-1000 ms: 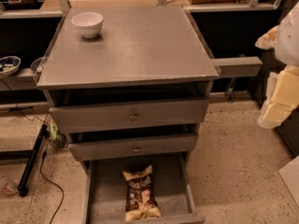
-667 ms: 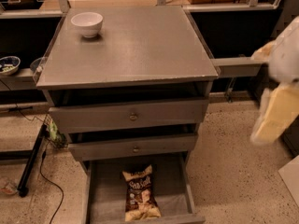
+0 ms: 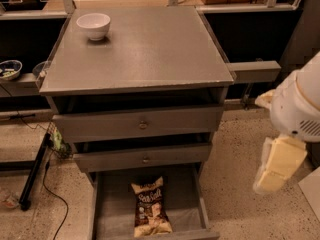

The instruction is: Pick brown chip bag from bottom drawer and place on counter

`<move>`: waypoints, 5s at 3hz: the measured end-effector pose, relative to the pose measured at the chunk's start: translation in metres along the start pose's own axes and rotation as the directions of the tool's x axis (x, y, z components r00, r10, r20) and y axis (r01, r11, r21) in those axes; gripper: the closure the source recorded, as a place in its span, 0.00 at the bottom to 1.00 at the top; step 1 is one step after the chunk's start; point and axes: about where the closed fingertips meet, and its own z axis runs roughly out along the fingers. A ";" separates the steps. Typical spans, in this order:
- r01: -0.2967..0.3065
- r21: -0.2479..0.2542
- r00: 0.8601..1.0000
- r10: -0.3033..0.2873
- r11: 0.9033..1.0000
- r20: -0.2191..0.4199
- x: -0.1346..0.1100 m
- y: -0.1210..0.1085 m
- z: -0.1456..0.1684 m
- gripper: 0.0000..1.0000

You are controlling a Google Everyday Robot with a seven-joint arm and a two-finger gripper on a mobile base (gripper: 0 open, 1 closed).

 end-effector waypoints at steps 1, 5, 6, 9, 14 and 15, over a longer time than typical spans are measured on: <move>-0.012 -0.044 1.000 0.012 0.999 0.006 0.004 0.013 0.022 0.00; 0.001 -0.057 0.998 0.003 0.998 0.067 -0.015 -0.019 0.082 0.00; 0.005 -0.103 0.996 0.005 0.995 0.093 -0.023 -0.030 0.096 0.00; -0.008 -0.151 0.993 0.026 0.988 0.115 -0.021 -0.024 0.125 0.00; -0.035 -0.270 0.984 0.080 0.962 0.158 -0.049 -0.065 0.267 0.00; -0.032 -0.274 0.983 0.079 0.961 0.163 -0.049 -0.063 0.270 0.00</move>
Offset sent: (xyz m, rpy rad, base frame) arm -0.0083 0.0030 -0.0179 0.0149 0.0329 0.0003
